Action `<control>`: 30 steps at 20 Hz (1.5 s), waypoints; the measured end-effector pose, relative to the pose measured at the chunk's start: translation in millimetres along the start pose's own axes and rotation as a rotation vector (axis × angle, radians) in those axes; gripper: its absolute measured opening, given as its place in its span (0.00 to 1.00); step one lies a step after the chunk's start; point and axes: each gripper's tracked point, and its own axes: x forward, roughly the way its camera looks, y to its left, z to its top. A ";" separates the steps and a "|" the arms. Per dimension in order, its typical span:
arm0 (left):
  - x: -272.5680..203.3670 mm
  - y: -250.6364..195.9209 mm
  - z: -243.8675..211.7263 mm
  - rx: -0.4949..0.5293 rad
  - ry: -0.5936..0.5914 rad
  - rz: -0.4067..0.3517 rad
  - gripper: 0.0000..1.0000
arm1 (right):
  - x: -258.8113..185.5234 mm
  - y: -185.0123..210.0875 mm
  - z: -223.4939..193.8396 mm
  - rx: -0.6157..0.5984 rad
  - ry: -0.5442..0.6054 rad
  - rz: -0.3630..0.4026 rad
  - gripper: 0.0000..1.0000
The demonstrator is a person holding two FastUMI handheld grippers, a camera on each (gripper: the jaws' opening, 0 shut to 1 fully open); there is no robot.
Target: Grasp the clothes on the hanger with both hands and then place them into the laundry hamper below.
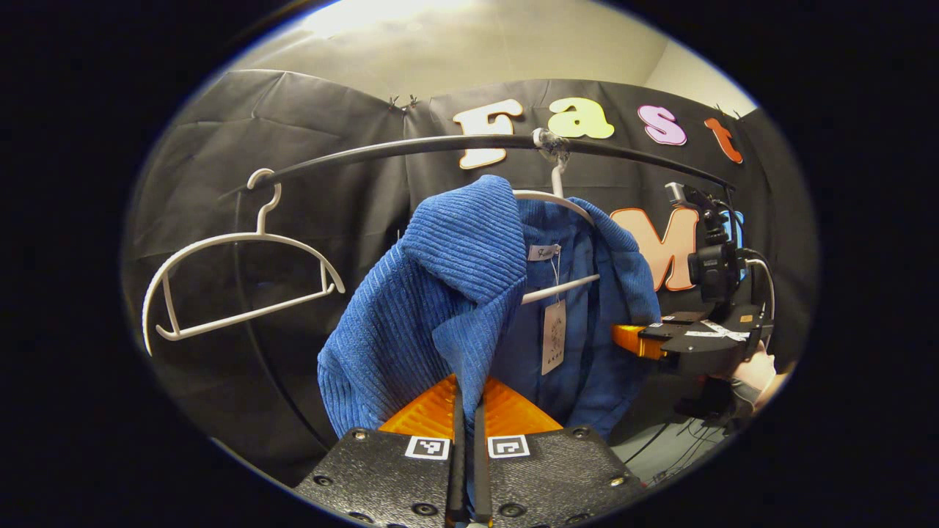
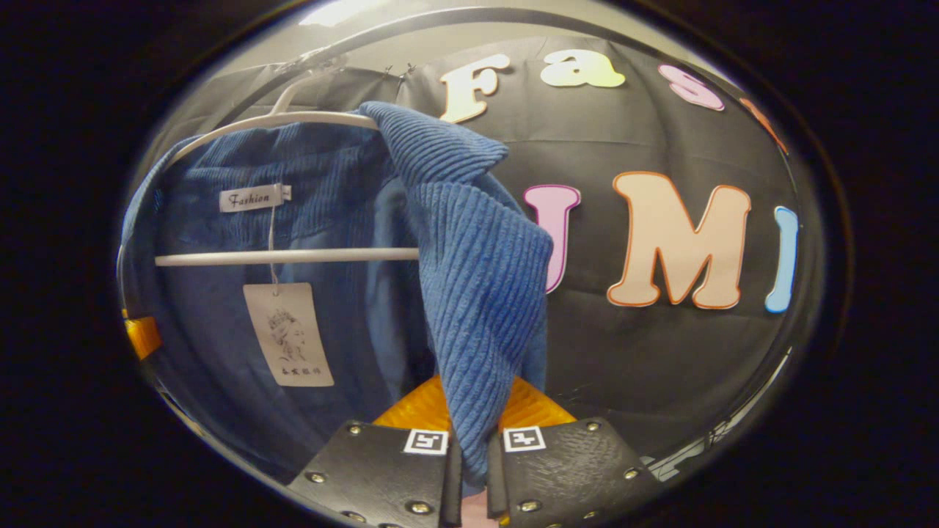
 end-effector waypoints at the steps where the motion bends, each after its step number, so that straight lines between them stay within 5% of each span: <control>1: -1.5 -0.3 1.9 -0.001 0.001 -0.001 0.05 | -3.5 -7.7 3.4 0.001 -0.007 -0.026 0.13; 12: -40.9 13.7 31.7 -0.060 -0.025 0.026 0.05 | -24.1 -55.8 51.5 0.003 -0.098 -0.117 0.13; 30: -76.8 49.6 96.1 -0.183 -0.117 -0.019 0.05 | -25.5 -79.5 111.9 -0.054 -0.207 -0.202 0.13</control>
